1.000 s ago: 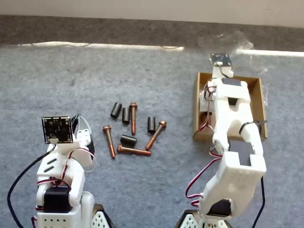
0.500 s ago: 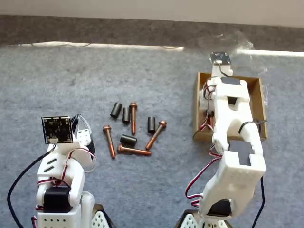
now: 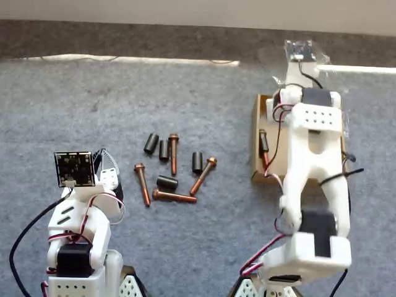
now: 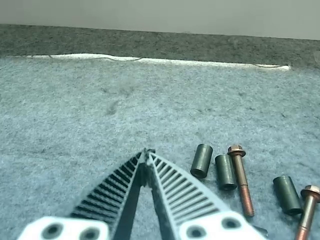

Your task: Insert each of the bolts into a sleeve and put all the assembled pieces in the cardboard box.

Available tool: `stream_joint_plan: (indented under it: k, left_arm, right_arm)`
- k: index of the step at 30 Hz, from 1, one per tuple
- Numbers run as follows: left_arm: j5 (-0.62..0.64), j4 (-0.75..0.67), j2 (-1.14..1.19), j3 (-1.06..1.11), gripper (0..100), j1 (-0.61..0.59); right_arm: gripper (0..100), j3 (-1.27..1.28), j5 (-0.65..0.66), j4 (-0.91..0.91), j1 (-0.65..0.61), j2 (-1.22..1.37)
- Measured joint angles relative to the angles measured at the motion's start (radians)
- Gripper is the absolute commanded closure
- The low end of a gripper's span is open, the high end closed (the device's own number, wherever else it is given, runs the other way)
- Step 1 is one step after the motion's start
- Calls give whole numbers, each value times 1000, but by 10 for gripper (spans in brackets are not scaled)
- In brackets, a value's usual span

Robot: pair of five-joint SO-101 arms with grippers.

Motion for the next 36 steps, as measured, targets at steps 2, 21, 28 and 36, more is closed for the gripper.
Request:
stream_joint_plan:
  k: [2,21,28,36]
  left_arm:
    - [0,3,0,-2,995,0]
    - [0,118,-2,-69,995,0]
    - [0,118,-2,-69,995,0]
    - [0,118,-2,-69,995,0]
  right_arm:
    - [856,0,0,32,-58,-80]
    - [857,462,0,97,-474,-609]
    - [857,686,-149,-71,-485,-611]
    - [857,578,-261,-26,-486,-537]
